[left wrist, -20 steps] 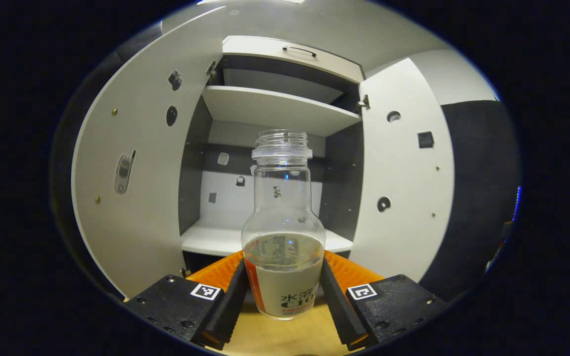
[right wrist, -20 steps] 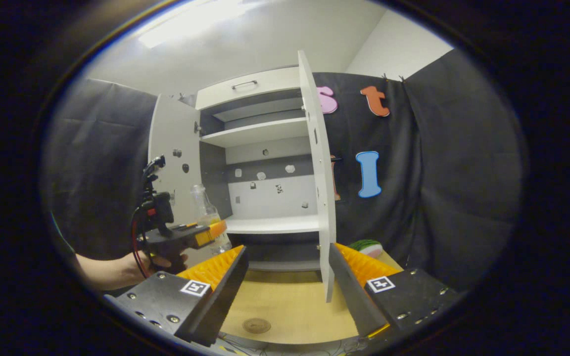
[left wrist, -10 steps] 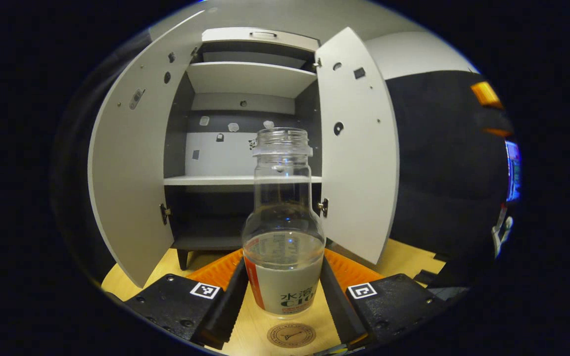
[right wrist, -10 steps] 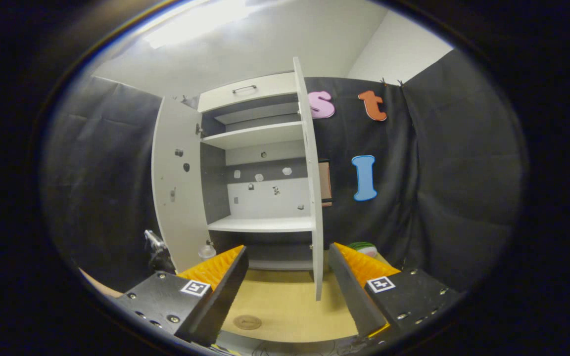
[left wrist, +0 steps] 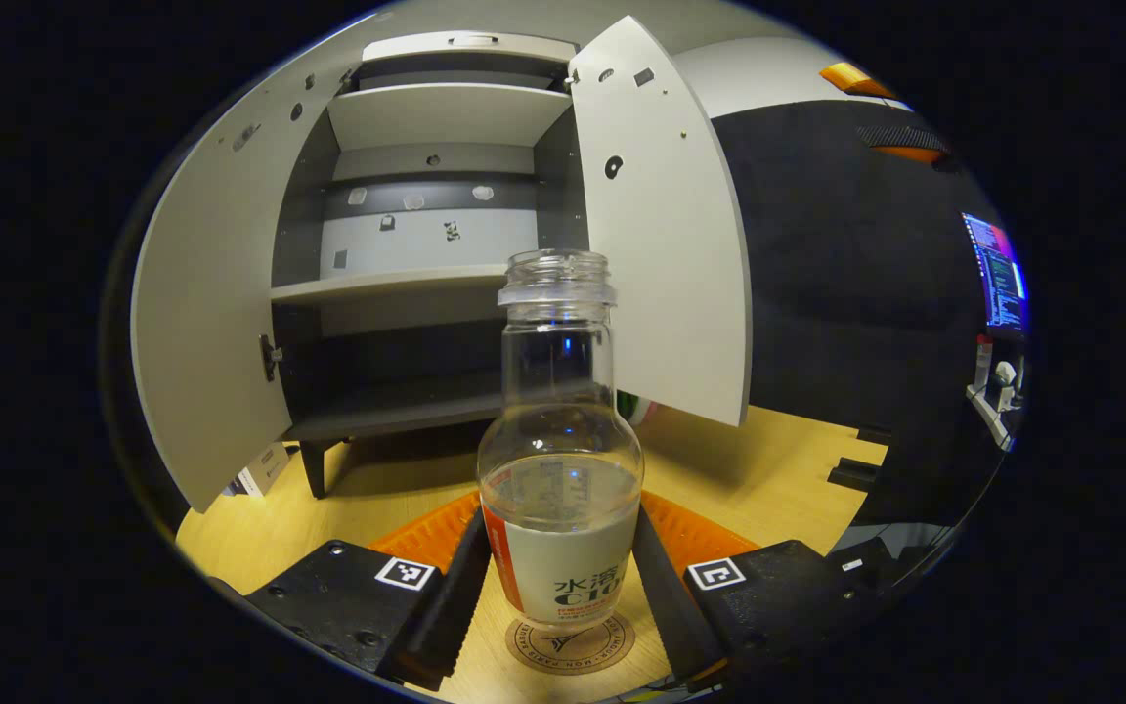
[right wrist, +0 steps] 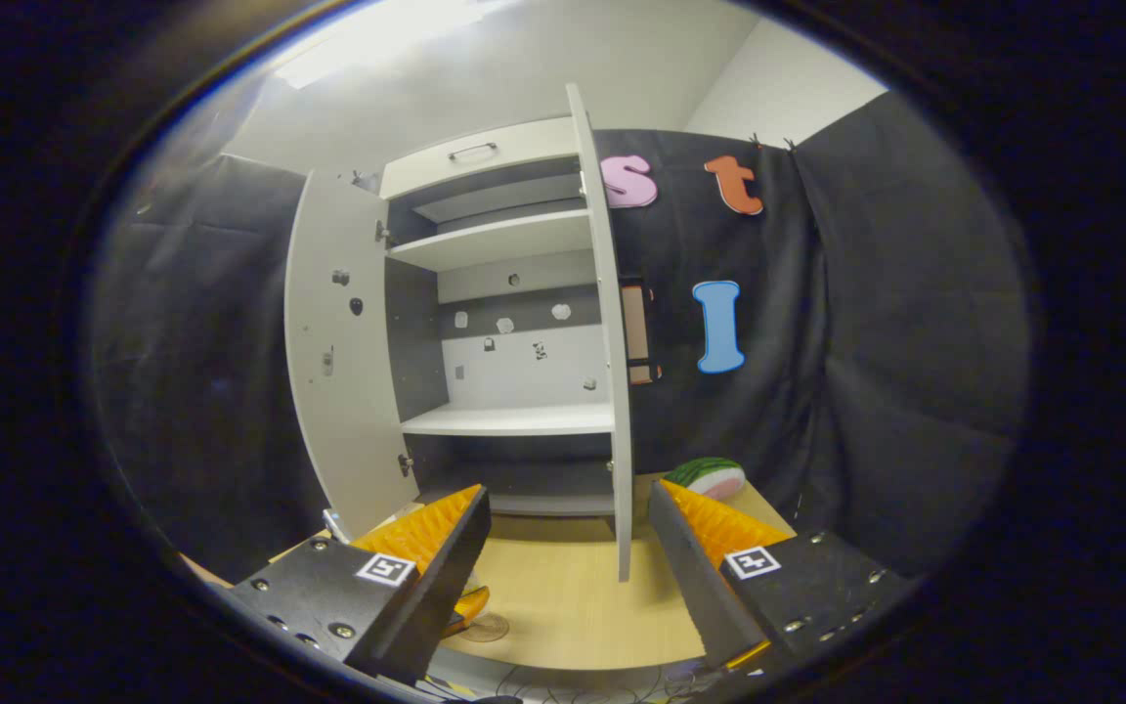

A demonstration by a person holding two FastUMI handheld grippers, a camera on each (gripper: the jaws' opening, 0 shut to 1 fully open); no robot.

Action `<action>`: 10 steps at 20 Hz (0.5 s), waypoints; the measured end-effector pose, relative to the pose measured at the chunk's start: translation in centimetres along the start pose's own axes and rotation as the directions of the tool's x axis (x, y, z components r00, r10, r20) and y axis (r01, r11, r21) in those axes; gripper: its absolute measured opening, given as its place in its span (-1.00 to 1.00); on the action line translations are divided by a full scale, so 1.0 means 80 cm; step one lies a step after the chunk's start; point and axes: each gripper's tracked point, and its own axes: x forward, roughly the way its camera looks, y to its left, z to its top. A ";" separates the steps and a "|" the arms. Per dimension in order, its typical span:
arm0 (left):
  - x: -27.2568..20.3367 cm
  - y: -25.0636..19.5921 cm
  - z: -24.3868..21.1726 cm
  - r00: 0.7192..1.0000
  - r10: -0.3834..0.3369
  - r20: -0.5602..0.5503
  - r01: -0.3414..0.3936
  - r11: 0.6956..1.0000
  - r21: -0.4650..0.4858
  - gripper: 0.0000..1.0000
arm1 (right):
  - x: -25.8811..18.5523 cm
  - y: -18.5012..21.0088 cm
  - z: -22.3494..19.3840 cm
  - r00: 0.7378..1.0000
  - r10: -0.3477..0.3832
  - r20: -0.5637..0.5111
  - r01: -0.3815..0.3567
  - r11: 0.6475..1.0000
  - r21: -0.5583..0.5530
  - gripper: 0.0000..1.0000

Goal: Grasp the bottle in the cabinet with the left hand and place it on the coaster, then close the right door with the right hand and the left door with the left hand.

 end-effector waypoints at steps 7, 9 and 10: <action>-0.002 0.000 -0.058 0.998 -0.010 -0.063 0.010 1.000 0.000 0.59 | 0.020 -0.023 -0.005 0.996 -0.081 -0.024 0.083 0.994 0.068 0.99; 0.000 0.011 -0.071 0.994 0.020 -0.107 -0.016 0.999 0.038 0.63 | 0.021 -0.018 0.001 0.997 -0.072 -0.013 0.073 0.994 0.085 0.99; 0.000 0.016 -0.079 0.989 0.033 -0.145 -0.024 0.998 0.062 0.67 | 0.022 -0.020 0.002 0.997 -0.077 -0.004 0.077 0.993 0.084 0.99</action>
